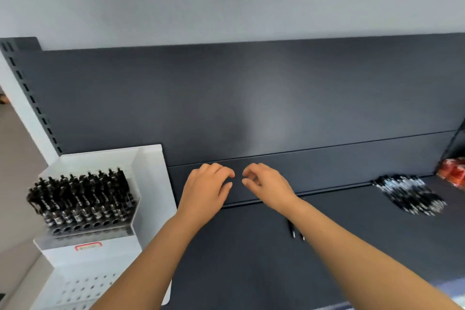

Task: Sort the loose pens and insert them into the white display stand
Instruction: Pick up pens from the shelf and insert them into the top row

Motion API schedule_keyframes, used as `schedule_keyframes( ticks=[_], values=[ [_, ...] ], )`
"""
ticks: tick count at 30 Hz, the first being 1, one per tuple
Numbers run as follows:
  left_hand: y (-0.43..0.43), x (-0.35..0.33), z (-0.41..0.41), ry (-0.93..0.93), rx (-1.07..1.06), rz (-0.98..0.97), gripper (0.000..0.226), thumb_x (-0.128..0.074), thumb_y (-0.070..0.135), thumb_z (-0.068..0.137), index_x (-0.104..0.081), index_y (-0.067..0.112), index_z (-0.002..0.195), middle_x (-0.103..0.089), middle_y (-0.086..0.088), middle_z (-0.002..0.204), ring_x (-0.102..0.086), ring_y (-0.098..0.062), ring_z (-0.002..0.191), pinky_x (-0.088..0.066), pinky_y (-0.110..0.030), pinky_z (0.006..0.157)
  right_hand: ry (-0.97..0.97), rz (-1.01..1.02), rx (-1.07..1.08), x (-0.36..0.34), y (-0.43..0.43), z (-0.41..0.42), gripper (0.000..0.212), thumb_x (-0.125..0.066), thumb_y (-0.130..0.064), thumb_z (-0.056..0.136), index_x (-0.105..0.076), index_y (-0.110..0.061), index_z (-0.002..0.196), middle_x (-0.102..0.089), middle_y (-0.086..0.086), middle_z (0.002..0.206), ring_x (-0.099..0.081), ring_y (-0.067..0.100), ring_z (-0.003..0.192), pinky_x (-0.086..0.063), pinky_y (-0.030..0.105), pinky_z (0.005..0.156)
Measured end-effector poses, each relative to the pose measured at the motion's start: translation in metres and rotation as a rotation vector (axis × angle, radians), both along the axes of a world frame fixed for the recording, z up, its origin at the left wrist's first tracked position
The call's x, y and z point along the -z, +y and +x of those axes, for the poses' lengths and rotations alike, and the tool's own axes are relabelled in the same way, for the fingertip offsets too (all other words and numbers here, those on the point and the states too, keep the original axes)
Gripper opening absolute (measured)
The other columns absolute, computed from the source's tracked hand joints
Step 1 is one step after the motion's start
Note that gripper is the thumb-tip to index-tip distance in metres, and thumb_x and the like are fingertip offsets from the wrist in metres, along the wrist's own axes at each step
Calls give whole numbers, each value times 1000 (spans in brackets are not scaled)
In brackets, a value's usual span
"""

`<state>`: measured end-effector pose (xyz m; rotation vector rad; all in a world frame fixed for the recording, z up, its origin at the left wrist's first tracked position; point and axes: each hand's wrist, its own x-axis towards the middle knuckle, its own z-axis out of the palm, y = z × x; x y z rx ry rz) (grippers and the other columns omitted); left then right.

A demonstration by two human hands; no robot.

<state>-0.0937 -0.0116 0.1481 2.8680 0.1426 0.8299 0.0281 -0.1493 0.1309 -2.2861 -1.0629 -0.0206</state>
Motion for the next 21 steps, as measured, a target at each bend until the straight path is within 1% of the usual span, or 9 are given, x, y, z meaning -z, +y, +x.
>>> schedule_keyframes(
  ticks=[6,11,16,21],
  values=[
    [-68,28,65,95,36,-53,25,-47,29,95,-54,28,118,-56,11,114,-47,-13,104,-33,-26,90,74,-37,53,19,-76,61,17,-51,-33,94,-59,-26,107,-57,-10,97,-56,11,88,-49,33,79],
    [-101,49,103,250,27,-103,29,-47,31,94,-50,29,123,-54,9,118,-46,-15,109,-35,-29,93,163,-73,111,35,-107,98,17,-52,-26,94,-62,-21,107,-60,-3,100,-58,17,94,-49,32,82],
    [-110,71,133,403,24,-144,31,-47,29,94,-50,26,125,-52,4,120,-46,-18,111,-36,-30,92,289,-117,186,57,-120,124,18,-51,-21,94,-63,-16,106,-65,3,103,-60,22,96,-51,35,86],
    [-104,93,168,529,1,-237,30,-49,26,93,-52,22,123,-52,-2,121,-46,-23,112,-42,-35,92,356,-189,261,73,-118,141,17,-46,-17,91,-63,-14,96,-65,10,101,-60,30,95,-52,37,82]
  ],
)
